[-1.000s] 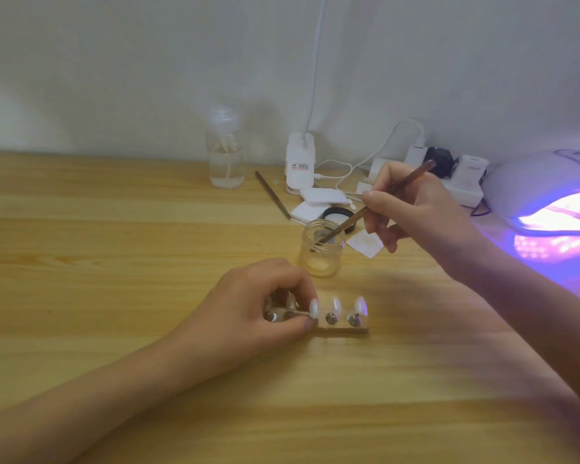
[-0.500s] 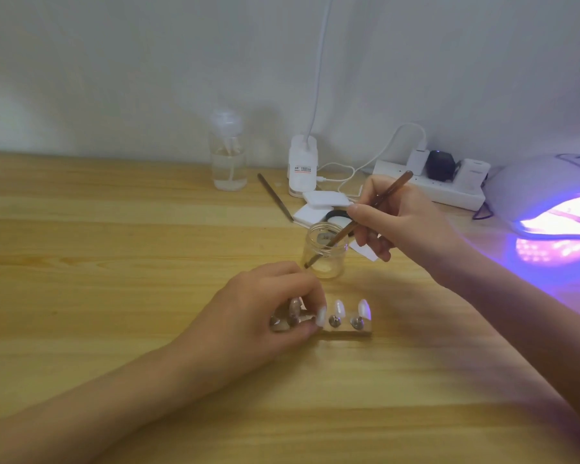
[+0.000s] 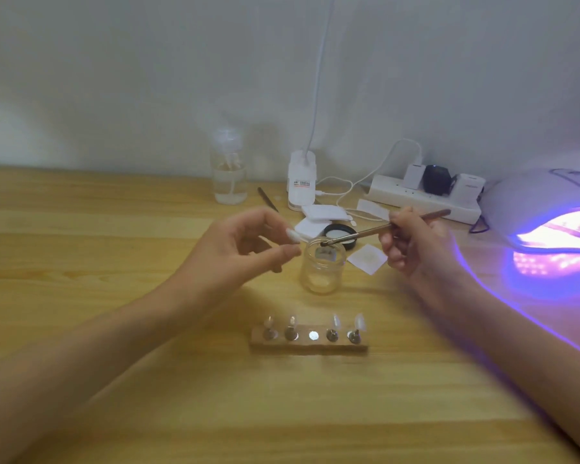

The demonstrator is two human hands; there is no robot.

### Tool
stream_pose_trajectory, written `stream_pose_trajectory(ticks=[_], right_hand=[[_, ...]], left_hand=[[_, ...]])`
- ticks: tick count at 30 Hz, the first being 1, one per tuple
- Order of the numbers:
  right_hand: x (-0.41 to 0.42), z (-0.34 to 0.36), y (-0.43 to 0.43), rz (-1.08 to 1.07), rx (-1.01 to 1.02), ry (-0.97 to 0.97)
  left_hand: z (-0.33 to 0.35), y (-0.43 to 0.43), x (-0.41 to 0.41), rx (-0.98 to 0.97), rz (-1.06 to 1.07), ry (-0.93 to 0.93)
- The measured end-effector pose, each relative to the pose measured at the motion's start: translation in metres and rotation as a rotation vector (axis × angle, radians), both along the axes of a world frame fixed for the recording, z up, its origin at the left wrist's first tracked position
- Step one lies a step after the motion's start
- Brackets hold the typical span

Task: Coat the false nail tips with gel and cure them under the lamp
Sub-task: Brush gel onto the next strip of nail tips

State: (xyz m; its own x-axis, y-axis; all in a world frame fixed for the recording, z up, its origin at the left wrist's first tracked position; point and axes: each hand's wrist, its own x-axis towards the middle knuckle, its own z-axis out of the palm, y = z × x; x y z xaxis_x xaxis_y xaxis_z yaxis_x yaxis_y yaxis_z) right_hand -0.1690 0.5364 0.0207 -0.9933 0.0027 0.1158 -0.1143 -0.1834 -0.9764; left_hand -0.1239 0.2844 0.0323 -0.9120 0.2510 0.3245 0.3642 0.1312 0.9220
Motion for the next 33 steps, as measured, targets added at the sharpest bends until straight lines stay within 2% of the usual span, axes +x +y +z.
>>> stream_pose_trajectory(ticks=[7, 20, 33], right_hand=[[0.006, -0.011, -0.002, 0.006, -0.110, -0.032], [0.006, -0.012, -0.003, 0.013, -0.121, 0.039], [0.004, -0.015, -0.002, 0.083, -0.103, 0.084]], left_hand=[[-0.019, 0.012, -0.024, 0.027, 0.075, -0.070], [-0.032, 0.014, -0.031, 0.021, 0.033, 0.031], [-0.033, 0.013, -0.030, -0.005, 0.055, 0.021]])
